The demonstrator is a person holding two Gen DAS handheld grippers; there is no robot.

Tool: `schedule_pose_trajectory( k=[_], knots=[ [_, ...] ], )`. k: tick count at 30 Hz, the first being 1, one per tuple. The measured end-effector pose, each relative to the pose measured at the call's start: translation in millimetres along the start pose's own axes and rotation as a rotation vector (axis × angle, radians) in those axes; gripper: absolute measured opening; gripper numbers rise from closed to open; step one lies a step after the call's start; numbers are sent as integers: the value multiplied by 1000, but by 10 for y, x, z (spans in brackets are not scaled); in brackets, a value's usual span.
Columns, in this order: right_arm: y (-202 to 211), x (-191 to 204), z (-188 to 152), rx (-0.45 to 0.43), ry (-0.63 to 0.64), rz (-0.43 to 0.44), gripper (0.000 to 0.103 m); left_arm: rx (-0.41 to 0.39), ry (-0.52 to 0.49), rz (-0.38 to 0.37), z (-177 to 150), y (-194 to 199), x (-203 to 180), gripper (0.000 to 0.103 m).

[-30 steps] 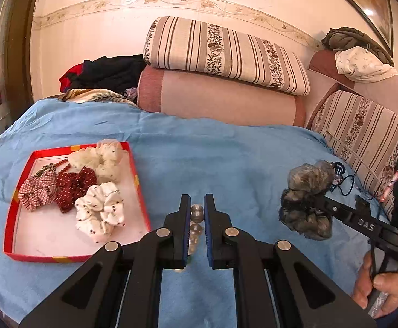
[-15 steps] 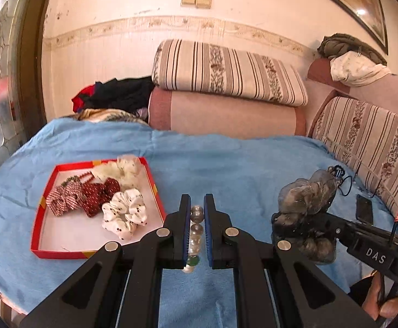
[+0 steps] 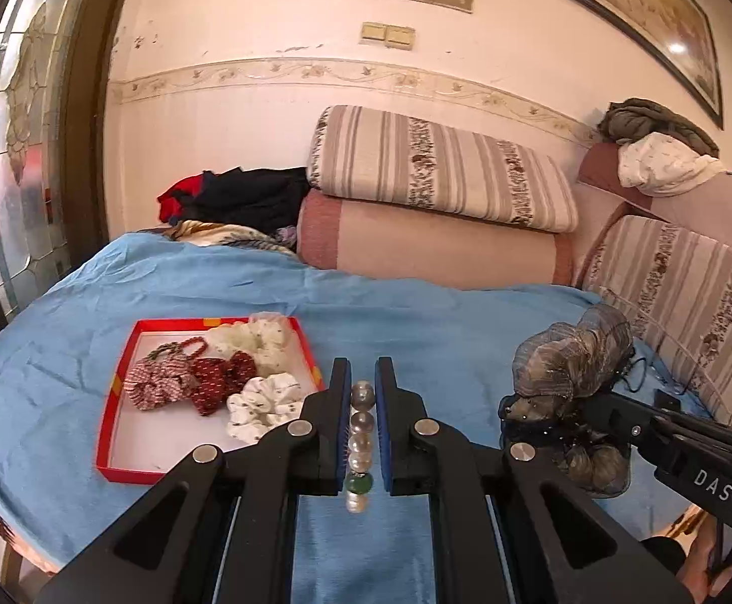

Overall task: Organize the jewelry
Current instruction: 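Carry the pearl bracelet and gray scrunchie over to the red tray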

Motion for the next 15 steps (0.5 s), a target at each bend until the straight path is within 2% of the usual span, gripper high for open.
schedule_pose_trajectory(
  k=[15],
  knots=[
    [-553,240,53,94,62,13,14,15,67,124,-47,-296,669,9]
  ],
)
Point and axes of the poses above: each gripper's, at about its wrist camera, not at the fingertips, and y roughly against the way its jaws point, x to its left, z to its top, the point moved 4 cm from there along -y, roughly the way its jaws point, and after that the axes turned 4 degrees about x, right-handed, at the moved point
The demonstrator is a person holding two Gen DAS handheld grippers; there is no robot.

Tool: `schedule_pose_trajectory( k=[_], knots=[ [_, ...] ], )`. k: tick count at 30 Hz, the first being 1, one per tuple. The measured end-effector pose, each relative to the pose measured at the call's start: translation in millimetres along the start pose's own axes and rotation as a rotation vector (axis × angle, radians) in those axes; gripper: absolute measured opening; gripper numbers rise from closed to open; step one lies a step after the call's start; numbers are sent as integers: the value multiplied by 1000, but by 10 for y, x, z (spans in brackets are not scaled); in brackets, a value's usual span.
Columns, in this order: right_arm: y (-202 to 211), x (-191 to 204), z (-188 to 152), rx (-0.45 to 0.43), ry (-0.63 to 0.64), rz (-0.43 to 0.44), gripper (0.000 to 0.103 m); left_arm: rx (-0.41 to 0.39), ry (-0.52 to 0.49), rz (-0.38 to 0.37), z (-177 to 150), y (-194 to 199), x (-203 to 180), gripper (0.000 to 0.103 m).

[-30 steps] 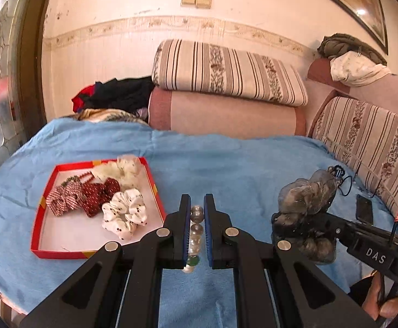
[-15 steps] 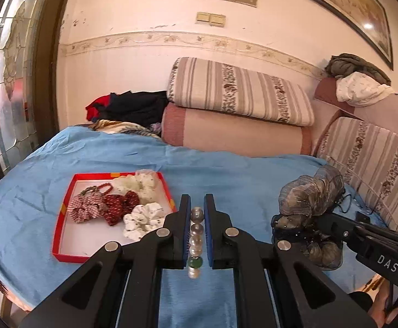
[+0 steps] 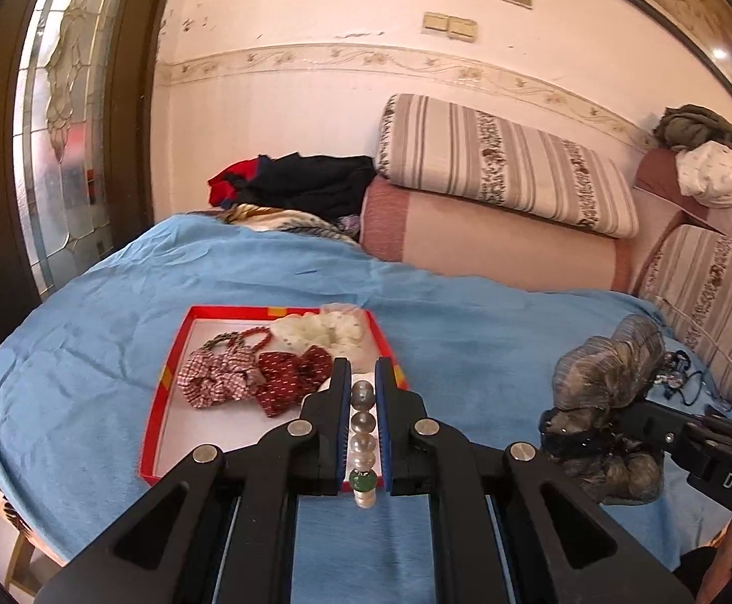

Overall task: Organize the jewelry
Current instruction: 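Carry the pearl bracelet and gray scrunchie over to the red tray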

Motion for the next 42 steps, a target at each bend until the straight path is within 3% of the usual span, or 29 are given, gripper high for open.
schedule_pose_trajectory(
  k=[15,32,42],
  knots=[
    [-428,411,168,55,84,18,14,33,73,59,-65,-243,477,9],
    [-1254,846,219,167,141,32,14,103,182,133,-162,-726,1106,9],
    [-1709,855,130,250,130,21,14,204,244,126,-356,-1135,1337,9]
  ],
)
Point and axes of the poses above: each gripper's, at about its wrist camera, not at the fingertips, and y roughly against the way its jaws point, x to its left, z to its top, the point moved 4 cm from there along -y, roughly the way its jaws point, and after that the axes turned 4 degrees about x, right-handed, at the moved point
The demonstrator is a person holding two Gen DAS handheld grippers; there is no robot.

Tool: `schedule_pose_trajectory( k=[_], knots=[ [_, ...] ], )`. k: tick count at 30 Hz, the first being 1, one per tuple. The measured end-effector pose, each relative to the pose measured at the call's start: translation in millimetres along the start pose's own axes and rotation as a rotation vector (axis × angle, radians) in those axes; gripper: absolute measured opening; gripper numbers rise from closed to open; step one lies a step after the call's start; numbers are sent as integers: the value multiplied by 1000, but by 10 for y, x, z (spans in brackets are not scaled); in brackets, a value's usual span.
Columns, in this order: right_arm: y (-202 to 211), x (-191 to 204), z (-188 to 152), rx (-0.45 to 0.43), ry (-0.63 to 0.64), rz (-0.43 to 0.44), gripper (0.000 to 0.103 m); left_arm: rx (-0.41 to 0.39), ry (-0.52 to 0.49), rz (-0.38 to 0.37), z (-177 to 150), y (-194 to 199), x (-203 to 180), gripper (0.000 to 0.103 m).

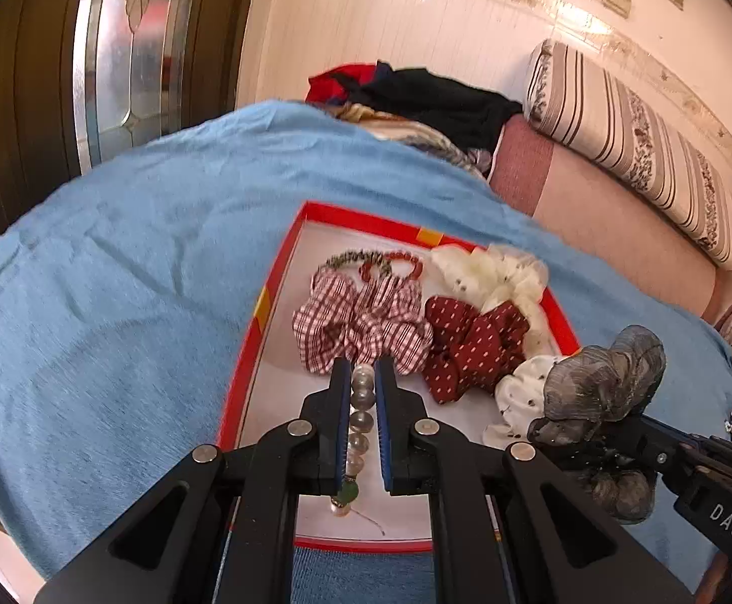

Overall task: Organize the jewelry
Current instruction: 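Carry the pearl bracelet and gray scrunchie over to the red tray, then lower both items into the tray and open both tools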

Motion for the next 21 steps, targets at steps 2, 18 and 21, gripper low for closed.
schedule_pose_trajectory(
  k=[2,18,21],
  knots=[
    [-85,-5,-17,14,1,-3,14,8,1,3,-20,-46,6,9],
    [-146,-108,-5,11,-14,-9,39,25,2,-18,-48,-157,-14,38],
    [-93,-117,24,-1,-19,-6,40,14,1,-16,-21,-106,-24,40]
  ],
)
Point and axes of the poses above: each gripper's, at about its wrist camera, not at the fingertips, and y roughly against the way its jaws point, x to its left, z to its top, the point moved 4 cm from there along -y, roughly the way its jaws point, and after that the axes turned 4 degrees about x, right-handed, at the moved point
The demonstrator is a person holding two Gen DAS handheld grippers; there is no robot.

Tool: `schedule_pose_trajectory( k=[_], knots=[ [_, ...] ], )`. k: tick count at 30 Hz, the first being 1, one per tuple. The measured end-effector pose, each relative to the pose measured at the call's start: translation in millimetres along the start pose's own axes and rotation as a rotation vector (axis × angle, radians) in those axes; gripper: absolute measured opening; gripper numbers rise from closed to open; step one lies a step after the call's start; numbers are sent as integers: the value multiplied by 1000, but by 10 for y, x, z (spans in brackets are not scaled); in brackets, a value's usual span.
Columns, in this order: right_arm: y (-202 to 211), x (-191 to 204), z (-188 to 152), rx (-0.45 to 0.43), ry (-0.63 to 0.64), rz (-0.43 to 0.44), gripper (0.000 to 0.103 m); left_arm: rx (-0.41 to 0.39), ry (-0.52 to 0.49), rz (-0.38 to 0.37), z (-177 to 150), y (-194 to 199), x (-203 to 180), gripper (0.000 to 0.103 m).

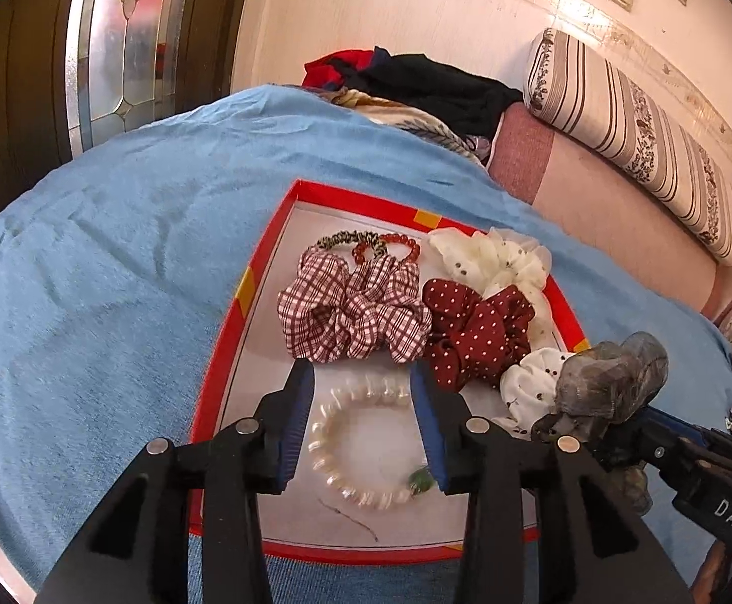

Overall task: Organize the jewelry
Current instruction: 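Lower both items into the tray and open both tools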

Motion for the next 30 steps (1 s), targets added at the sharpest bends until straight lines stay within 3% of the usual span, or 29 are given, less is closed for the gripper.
schedule_pose_trajectory(
  k=[3,13,25,30],
  knots=[
    [54,1,31,-12,-3,7,46,-11,-3,-1,23,58,-23,44],
    [379,57,95,-81,-1,34,46,-66,-27,-6,101,351,-140,49],
    [1010,63,-72,-163,5,54,52,-166,-93,-13,50,1070,-461,61],
    [1419,33,-254,-219,43,20,65,-232,-145,-9,-47,1539,-683,84]
  ],
)
Point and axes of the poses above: each gripper's, at about its wrist camera, not at the fingertips, and y roughly against the way its jaws point, x to its left, z to its top, the point moved 4 cm from there along -y, roughly the way its jaws point, and after that the axes turned 4 degrees about x, right-handed, at the moved point
